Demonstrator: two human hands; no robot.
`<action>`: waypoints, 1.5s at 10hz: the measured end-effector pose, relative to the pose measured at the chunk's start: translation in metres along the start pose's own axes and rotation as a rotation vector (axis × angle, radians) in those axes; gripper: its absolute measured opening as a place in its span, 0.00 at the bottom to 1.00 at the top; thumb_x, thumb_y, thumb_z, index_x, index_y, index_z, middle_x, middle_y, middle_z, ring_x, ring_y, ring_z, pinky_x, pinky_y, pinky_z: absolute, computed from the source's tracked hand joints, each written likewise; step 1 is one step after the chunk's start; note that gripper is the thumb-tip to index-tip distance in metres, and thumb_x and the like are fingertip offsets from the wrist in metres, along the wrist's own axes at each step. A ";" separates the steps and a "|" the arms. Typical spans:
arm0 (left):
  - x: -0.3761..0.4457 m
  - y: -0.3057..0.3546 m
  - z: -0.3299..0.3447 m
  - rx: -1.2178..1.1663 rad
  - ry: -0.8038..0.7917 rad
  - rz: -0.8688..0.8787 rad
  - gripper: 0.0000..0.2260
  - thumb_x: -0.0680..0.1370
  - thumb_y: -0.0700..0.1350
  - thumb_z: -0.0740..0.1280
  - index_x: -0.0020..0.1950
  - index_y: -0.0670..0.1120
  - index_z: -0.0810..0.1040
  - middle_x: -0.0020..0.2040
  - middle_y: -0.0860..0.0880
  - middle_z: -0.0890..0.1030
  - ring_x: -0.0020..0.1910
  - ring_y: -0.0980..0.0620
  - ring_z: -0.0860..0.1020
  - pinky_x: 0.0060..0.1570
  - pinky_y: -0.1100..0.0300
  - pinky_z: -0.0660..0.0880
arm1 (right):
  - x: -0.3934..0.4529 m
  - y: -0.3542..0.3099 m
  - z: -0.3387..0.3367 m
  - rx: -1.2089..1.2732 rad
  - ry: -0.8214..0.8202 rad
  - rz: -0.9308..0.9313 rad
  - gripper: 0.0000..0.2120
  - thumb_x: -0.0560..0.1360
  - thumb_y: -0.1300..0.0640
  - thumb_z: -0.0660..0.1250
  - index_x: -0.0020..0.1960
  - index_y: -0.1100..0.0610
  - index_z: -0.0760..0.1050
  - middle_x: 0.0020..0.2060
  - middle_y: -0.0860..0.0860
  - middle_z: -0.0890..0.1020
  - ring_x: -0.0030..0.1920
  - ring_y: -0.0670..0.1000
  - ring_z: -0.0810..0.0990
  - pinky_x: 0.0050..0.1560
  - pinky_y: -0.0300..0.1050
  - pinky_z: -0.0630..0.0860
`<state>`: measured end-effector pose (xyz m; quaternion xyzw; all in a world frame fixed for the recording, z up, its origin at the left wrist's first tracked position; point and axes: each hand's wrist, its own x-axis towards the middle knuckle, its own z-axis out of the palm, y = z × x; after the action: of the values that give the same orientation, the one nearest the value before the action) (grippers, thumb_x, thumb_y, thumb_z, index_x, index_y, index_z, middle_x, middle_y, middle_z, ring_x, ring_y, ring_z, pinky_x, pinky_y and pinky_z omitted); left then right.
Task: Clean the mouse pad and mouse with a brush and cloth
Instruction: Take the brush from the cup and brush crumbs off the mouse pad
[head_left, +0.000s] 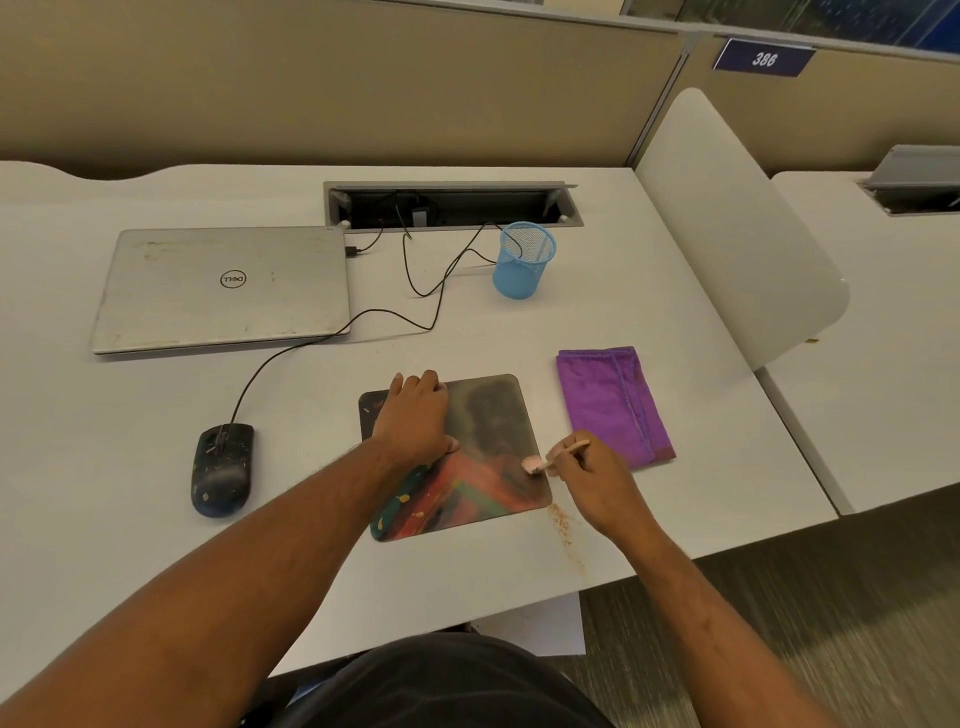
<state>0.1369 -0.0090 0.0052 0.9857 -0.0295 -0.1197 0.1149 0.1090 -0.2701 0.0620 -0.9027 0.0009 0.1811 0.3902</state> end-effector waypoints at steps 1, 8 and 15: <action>0.000 0.000 0.000 -0.003 -0.001 -0.001 0.36 0.72 0.63 0.72 0.72 0.44 0.70 0.66 0.47 0.71 0.65 0.46 0.69 0.76 0.44 0.54 | -0.002 0.006 -0.006 -0.100 -0.025 0.041 0.10 0.82 0.55 0.63 0.47 0.60 0.77 0.43 0.57 0.83 0.46 0.57 0.83 0.45 0.51 0.81; 0.000 0.001 -0.001 -0.001 -0.008 -0.003 0.35 0.71 0.62 0.73 0.71 0.44 0.71 0.65 0.47 0.71 0.64 0.46 0.69 0.76 0.44 0.54 | 0.004 0.003 -0.035 0.090 -0.050 -0.023 0.07 0.82 0.56 0.64 0.50 0.54 0.81 0.46 0.48 0.86 0.48 0.48 0.85 0.54 0.47 0.82; -0.003 0.003 -0.007 0.013 -0.019 -0.005 0.35 0.72 0.62 0.72 0.73 0.44 0.69 0.66 0.46 0.70 0.66 0.45 0.69 0.76 0.43 0.55 | -0.007 0.005 -0.009 -0.012 -0.101 -0.018 0.06 0.83 0.54 0.64 0.49 0.54 0.78 0.45 0.53 0.84 0.49 0.54 0.84 0.53 0.52 0.83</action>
<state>0.1357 -0.0104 0.0133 0.9853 -0.0291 -0.1290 0.1077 0.1045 -0.2809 0.0665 -0.8948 -0.0278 0.2228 0.3859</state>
